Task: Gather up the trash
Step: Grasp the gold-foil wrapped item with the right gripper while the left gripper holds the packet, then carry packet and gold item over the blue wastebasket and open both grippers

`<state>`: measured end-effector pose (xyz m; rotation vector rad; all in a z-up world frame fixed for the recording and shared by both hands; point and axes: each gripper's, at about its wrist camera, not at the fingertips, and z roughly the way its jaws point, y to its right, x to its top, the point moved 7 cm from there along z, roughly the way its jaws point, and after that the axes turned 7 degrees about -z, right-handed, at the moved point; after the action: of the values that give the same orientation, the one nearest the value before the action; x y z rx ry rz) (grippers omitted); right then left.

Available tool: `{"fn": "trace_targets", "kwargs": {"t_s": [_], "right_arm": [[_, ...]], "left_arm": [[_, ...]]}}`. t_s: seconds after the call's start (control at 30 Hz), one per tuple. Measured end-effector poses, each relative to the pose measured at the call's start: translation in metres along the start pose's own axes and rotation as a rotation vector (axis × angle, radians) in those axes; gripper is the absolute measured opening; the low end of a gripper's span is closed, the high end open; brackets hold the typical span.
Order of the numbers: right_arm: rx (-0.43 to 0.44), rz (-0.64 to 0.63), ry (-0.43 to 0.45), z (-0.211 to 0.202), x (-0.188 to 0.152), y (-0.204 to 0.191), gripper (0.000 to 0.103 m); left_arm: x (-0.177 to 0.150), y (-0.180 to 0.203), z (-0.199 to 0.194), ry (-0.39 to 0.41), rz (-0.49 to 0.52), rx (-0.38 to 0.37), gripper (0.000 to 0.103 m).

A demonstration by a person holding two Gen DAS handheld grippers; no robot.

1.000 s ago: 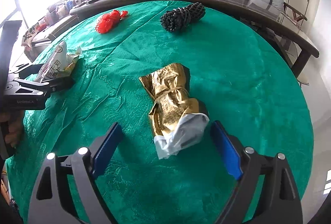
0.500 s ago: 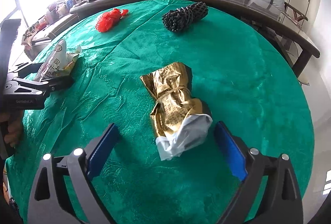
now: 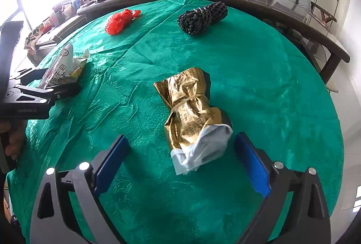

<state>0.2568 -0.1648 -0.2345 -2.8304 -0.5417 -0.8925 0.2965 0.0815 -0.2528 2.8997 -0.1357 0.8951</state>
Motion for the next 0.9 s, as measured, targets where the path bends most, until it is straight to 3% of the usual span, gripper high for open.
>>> {"fn": "trace_targets", "kwargs": {"t_s": [0.13,0.27,0.37,0.47,0.57,0.73,0.77,0.8,0.9], "right_arm": [[0.006,0.001,0.0,0.0,0.0,-0.001,0.094],[0.093,-0.009,-0.008,-0.004,0.001,0.0,0.096],[0.137,-0.003,-0.062,-0.015,0.011,0.014,0.095],[0.152,-0.081,-0.127,-0.021,0.024,0.012,0.095],[0.133,-0.168,-0.21,-0.013,0.037,0.004,0.092],[0.141,-0.163,-0.292,0.008,0.044,-0.003,0.076],[0.146,-0.156,-0.3,0.011,0.043,-0.003,0.063],[0.153,-0.148,-0.311,0.014,0.043,-0.003,0.049],[0.15,-0.136,-0.28,0.006,0.043,-0.004,0.032]], "left_arm": [[0.001,-0.004,-0.004,0.011,-0.029,-0.056,0.098],[0.0,-0.012,-0.011,0.011,-0.059,-0.152,0.098],[-0.003,-0.008,-0.018,-0.012,-0.021,-0.151,0.098],[-0.001,0.006,-0.025,-0.014,0.021,-0.179,0.098],[0.004,0.016,-0.021,-0.03,0.06,-0.147,0.098],[0.007,0.024,-0.014,-0.061,0.104,-0.088,0.086],[0.007,0.024,-0.013,-0.069,0.111,-0.078,0.083],[0.007,0.024,-0.012,-0.075,0.114,-0.073,0.076],[0.007,0.021,-0.011,-0.086,0.112,-0.05,0.05]]}}
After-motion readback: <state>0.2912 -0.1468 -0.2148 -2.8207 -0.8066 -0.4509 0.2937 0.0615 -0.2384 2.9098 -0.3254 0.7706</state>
